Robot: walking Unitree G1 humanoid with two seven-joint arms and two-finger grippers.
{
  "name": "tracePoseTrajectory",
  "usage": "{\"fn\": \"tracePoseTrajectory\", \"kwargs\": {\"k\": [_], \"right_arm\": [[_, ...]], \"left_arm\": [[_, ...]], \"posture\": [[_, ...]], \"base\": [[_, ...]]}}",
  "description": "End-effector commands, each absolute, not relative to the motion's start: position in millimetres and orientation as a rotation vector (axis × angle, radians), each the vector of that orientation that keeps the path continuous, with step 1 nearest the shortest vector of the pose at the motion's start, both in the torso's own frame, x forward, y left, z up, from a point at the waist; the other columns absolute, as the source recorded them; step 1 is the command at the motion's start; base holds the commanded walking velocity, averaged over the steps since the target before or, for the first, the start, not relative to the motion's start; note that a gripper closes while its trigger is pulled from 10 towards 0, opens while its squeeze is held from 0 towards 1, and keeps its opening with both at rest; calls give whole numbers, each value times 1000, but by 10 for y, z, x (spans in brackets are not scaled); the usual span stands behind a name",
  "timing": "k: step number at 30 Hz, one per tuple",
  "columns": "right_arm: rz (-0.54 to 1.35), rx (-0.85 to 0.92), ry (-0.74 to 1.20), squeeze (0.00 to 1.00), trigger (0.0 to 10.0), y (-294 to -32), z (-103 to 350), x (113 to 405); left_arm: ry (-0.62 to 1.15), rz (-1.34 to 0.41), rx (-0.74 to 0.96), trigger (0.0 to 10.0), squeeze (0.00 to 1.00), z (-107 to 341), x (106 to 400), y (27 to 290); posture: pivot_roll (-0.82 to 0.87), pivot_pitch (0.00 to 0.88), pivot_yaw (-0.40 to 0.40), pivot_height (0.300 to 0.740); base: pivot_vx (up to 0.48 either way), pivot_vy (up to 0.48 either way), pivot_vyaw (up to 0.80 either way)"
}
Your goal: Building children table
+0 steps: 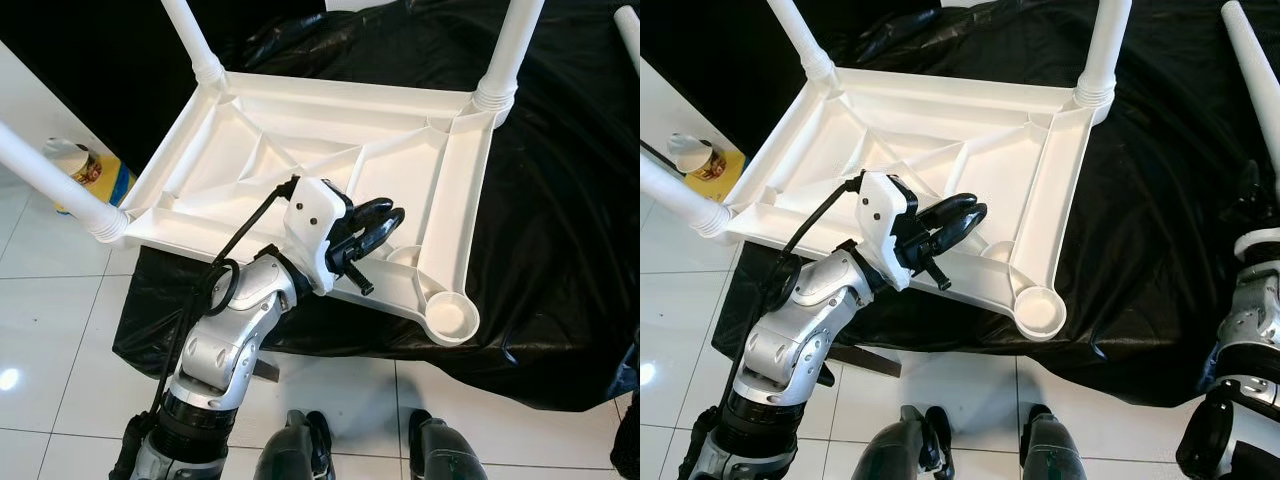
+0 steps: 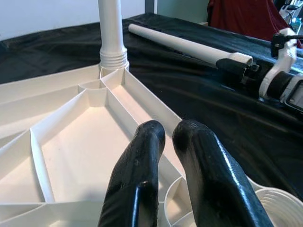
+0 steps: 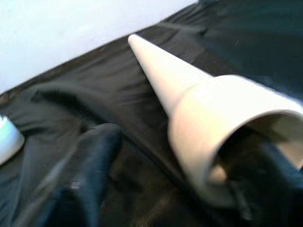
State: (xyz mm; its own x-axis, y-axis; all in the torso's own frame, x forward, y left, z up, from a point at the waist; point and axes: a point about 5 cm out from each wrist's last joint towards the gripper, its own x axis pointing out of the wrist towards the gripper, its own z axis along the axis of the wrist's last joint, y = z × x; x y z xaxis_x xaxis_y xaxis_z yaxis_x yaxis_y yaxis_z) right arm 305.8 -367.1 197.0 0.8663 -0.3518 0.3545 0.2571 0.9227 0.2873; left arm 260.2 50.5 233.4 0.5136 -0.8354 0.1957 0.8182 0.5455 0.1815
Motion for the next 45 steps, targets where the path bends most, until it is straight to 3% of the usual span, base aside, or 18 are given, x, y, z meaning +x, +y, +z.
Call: {"fn": "tracePoseTrajectory", "kwargs": {"k": [1,14,15,20,22,23,24,35,38,45], "right_arm": [[-263,229,-345,0,0,-3646,1913,3120],[-168,166,-347,0,0,-3550,2056,3251],[-137,148,-437,0,0,-3435,2180,3293],[-130,108,-560,0,0,-3356,2369,3295],[-152,84,-623,0,1882,-3322,2494,3300],[-152,84,-623,0,1882,-3322,2494,3300],[-152,82,-645,0,10000,-3286,2542,3308],[-131,58,-775,0,10000,-2971,2823,3242],[-103,100,-863,0,10000,-2703,3033,3136],[-60,101,-974,0,10000,-2506,3330,3058]], "left_arm": [[-254,-970,63,10000,0,2313,2555,518],[-247,-935,48,10000,0,2324,2528,552],[-250,-926,36,10000,0,2329,2531,545],[-250,-922,31,10000,0,2327,2538,546],[-251,-918,29,10000,0,2324,2551,545],[-251,-918,29,10000,0,2324,2551,545],[-254,-917,29,10000,0,2324,2562,542],[-267,-889,24,10000,0,2343,2640,577],[-258,-829,-19,10000,0,2368,2741,628],[-251,-786,-53,10000,0,2390,2849,677]], "posture": [[170,299,156,740],[185,301,136,740],[183,287,132,740],[177,279,129,740],[166,262,121,740],[166,262,121,740],[160,253,115,740],[130,208,68,740],[109,181,62,740],[87,153,67,740]], "base": [[0,0,0],[0,0,0],[0,0,0],[0,0,0],[0,0,0],[0,0,0],[0,0,0],[0,0,0],[0,0,0],[0,0,0]]}}
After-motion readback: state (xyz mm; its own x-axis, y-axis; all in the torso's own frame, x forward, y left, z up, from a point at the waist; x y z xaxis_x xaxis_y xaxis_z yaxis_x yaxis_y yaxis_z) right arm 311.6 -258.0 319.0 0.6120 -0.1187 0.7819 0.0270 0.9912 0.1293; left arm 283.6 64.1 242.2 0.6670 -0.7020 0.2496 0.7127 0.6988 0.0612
